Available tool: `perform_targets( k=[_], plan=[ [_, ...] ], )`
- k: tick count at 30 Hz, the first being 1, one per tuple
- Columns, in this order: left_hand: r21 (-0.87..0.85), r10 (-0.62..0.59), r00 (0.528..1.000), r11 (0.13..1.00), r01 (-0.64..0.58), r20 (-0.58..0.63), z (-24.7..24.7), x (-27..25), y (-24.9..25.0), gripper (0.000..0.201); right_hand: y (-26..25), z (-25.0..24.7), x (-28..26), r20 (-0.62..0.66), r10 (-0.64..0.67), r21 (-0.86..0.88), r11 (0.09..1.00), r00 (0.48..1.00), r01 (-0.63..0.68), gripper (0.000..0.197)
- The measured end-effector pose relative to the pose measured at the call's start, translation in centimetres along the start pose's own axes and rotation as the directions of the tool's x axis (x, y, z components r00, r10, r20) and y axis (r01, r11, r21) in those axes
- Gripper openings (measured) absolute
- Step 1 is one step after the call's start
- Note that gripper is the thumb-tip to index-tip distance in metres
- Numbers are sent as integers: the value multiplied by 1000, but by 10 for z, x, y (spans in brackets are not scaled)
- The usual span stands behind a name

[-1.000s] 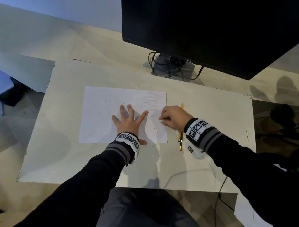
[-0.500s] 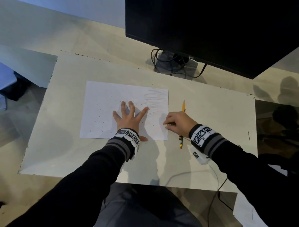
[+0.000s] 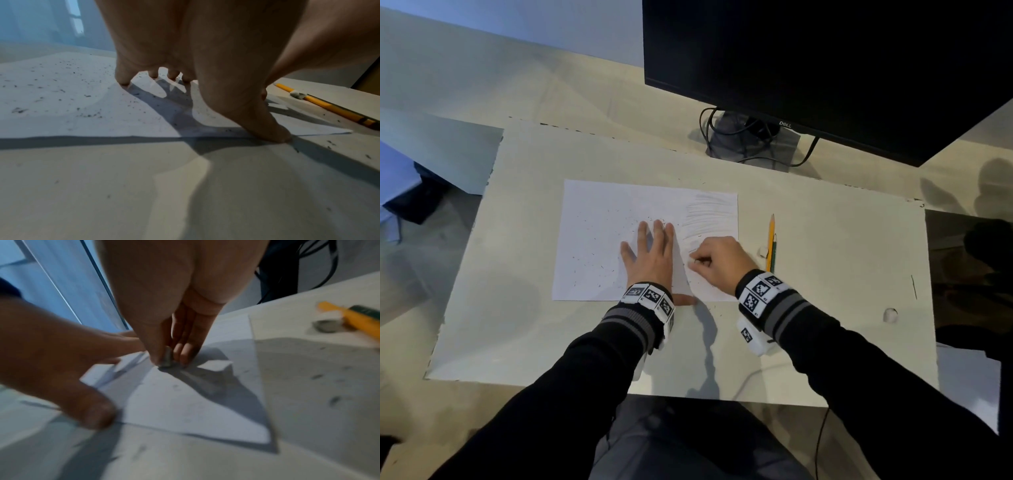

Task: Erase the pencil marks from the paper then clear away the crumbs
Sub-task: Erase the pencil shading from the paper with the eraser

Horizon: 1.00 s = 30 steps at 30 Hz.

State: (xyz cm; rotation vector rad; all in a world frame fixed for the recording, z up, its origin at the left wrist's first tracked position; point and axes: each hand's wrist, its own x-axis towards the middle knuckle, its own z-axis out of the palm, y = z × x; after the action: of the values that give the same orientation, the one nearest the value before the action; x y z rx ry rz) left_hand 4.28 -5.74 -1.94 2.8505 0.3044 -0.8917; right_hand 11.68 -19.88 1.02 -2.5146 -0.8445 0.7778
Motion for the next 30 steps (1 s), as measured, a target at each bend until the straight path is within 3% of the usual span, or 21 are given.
perform_targets(
  k=[3,8,13,17,21,26,30],
  plan=[
    [-1,6,1000,1000,-6,-1,0,0,0,158,6,-2,1,-107,105,63,993,989,-98,18],
    [-16,0,1000,1000,0,-19,6,3,-3,157,-14,17,-6,-75,-4,10,1000,997,5,10],
    [-62,26,998,998,-30,-62,10,-4,-8,150,-2,5,10,-138,58,-32,998,989,-63,17],
    [-61,27,998,998,-30,-50,11,-3,-8,150,-12,15,-1,13,-89,-56,994,996,89,18],
    [-79,33,997,996,-39,-68,13,-2,-9,148,-2,6,11,-135,21,-14,1000,991,-23,16],
    [-106,52,994,992,-62,-93,17,-2,-13,147,-15,18,-2,-27,-86,-12,996,996,85,16],
    [-98,51,993,993,-62,-109,18,-3,-13,145,-4,2,19,-156,40,42,999,987,-34,12]
  ],
)
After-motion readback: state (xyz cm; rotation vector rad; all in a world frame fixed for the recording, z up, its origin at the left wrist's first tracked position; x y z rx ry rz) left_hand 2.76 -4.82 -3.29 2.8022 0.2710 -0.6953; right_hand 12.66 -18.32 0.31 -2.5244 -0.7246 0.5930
